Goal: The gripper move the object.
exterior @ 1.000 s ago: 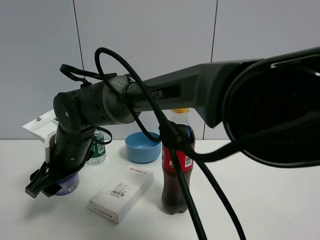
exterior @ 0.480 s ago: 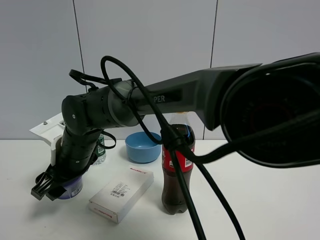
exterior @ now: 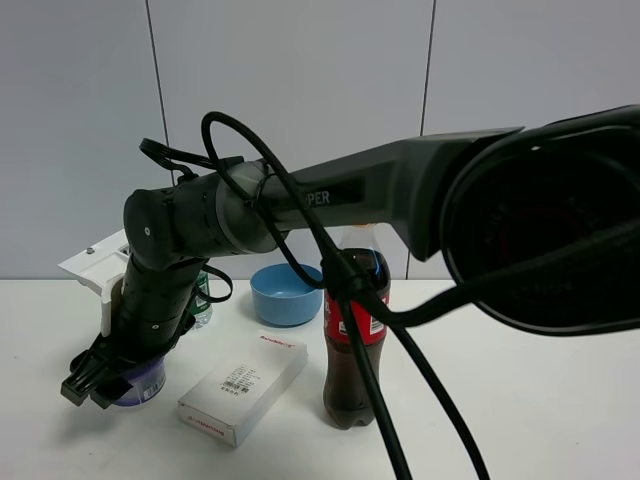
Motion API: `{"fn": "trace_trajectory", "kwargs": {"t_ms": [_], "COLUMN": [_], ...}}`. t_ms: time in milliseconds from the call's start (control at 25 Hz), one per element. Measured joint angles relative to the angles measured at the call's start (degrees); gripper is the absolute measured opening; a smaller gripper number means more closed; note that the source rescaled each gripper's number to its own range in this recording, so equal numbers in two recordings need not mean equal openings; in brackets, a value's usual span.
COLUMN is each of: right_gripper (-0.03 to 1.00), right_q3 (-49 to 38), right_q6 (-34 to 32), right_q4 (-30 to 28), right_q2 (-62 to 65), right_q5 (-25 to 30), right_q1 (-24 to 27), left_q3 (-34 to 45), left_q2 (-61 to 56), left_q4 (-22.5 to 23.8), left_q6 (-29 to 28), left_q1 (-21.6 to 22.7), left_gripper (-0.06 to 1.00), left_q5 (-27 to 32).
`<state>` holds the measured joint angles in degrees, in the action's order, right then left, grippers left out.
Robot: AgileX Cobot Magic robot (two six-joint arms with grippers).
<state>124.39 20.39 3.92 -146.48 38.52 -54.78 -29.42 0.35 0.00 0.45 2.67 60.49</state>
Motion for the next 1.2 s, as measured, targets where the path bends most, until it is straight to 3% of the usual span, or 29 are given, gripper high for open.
{"fn": "trace_trajectory", "kwargs": {"t_ms": [200, 280, 520, 920, 1040, 1200], "right_gripper": [0.26, 0.31, 0.34, 0.34, 0.34, 0.34], "right_q3": [0.0, 0.0, 0.0, 0.1, 0.1, 0.1], "right_q6": [-1.3, -1.4, -1.8, 2.9, 3.5, 0.2], "right_q4": [0.0, -0.1, -1.1, -1.7, -5.4, -15.3], "right_q2": [0.0, 0.1, 4.3, 30.5, 35.8, 41.6], "right_q5": [0.2, 0.4, 2.4, 4.2, 9.0, 16.5], "right_q1": [0.0, 0.0, -0.2, -0.6, 0.0, 1.2], "left_q3": [0.0, 0.0, 0.0, 0.0, 0.0, 0.0], "left_q2": [0.0, 0.0, 0.0, 0.0, 0.0, 0.0], "left_q4": [0.0, 0.0, 0.0, 0.0, 0.0, 0.0], "left_q6": [0.0, 0.0, 0.0, 0.0, 0.0, 0.0], "left_q1": [0.0, 0.0, 0.0, 0.0, 0.0, 0.0], "left_gripper": [1.0, 1.0, 1.0, 1.0, 1.0, 1.0], "left_q5": [0.0, 0.0, 0.0, 0.0, 0.0, 0.0]}}
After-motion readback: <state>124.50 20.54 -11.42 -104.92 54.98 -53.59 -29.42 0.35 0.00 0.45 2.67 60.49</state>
